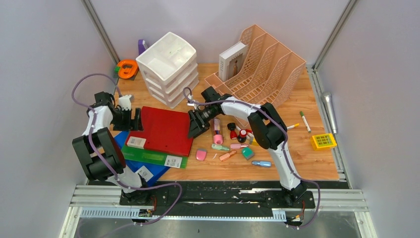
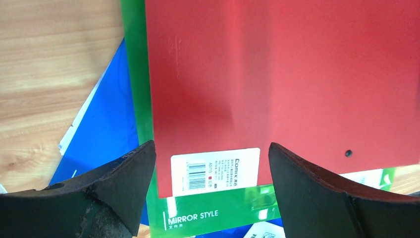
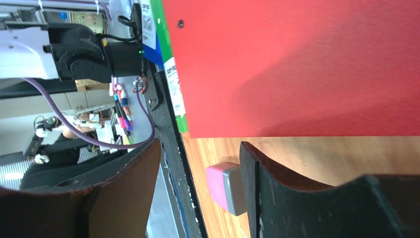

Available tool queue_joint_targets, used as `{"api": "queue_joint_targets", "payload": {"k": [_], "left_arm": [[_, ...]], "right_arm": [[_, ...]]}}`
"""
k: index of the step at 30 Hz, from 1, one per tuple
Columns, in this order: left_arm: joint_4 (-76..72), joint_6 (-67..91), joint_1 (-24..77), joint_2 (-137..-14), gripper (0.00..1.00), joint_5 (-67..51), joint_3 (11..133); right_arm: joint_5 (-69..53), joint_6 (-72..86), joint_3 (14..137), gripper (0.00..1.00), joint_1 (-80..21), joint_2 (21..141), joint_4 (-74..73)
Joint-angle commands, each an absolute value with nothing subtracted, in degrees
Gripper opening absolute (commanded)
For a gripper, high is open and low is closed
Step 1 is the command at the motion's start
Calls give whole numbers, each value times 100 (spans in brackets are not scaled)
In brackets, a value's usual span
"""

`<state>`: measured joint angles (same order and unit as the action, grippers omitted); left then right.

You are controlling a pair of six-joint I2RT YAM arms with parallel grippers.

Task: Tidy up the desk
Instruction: Pick up the folder from the center of the board.

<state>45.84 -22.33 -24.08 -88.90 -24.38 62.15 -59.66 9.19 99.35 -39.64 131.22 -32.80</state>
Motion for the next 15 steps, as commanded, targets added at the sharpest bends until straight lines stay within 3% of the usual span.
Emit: {"api": "queue_joint_targets", "payload": {"k": [1, 15], "left_arm": [[4320, -2135, -2391, -8755, 92, -2081, 6000], [4191, -2098, -2391, -8628, 92, -2105, 5627]], "right_arm": [[-5786, 1505, 10138, 60, -3834, 13350, -2927], [-5325, 1659, 9704, 67, -3832, 13073, -2995]]}}
